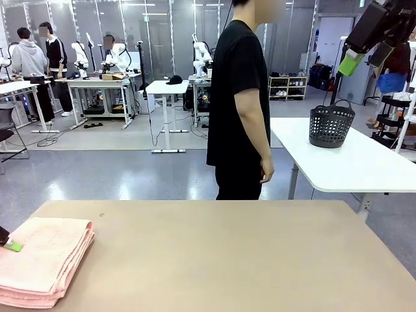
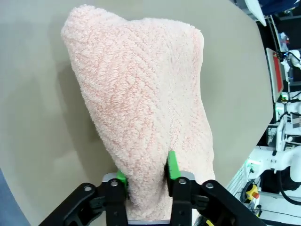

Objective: Fold the towel.
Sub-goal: Pick up the 100 cm Hotel Towel and place it on the left side of the table.

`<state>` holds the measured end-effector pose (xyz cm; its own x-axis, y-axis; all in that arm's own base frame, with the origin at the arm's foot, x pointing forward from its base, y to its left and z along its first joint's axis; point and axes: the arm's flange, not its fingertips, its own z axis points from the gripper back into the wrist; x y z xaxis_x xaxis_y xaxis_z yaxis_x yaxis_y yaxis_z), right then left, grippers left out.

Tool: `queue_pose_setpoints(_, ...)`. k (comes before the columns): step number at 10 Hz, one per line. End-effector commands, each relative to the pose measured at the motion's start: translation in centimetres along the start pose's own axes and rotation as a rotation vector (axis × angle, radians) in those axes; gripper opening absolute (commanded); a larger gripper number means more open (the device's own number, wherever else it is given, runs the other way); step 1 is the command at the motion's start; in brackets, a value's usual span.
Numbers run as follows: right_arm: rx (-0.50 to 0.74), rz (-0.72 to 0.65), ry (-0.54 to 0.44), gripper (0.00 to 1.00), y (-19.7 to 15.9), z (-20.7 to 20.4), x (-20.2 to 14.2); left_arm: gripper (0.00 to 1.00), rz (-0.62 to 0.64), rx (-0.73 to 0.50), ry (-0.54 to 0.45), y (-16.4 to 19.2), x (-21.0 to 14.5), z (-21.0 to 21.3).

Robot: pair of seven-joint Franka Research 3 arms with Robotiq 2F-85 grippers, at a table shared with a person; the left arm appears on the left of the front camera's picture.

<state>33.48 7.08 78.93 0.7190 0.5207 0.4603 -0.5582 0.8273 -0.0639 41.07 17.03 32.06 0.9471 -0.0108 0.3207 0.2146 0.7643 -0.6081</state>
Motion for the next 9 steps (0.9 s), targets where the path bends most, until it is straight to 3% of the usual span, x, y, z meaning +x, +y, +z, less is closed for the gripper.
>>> queue_pose_setpoints(1,-0.008,0.002,0.0,1.0,-0.1,0.1,0.0,0.92,-0.033,0.029,-0.021,-0.3,0.1,0.3)
queue_pose_setpoints(2,-0.008,0.002,0.0,1.0,-0.1,0.1,0.0,1.0,-0.036,0.039,-0.024,-0.7,0.1,0.6)
queue_pose_setpoints(5,-0.008,0.002,0.0,1.0,-0.1,0.1,0.0,0.97,-0.076,0.145,-0.049,-2.4,0.1,2.3)
queue_pose_setpoints(9,-0.008,0.002,0.0,1.0,-0.1,0.1,0.0,1.0,-0.109,0.185,-0.075,-5.7,-0.2,3.4)
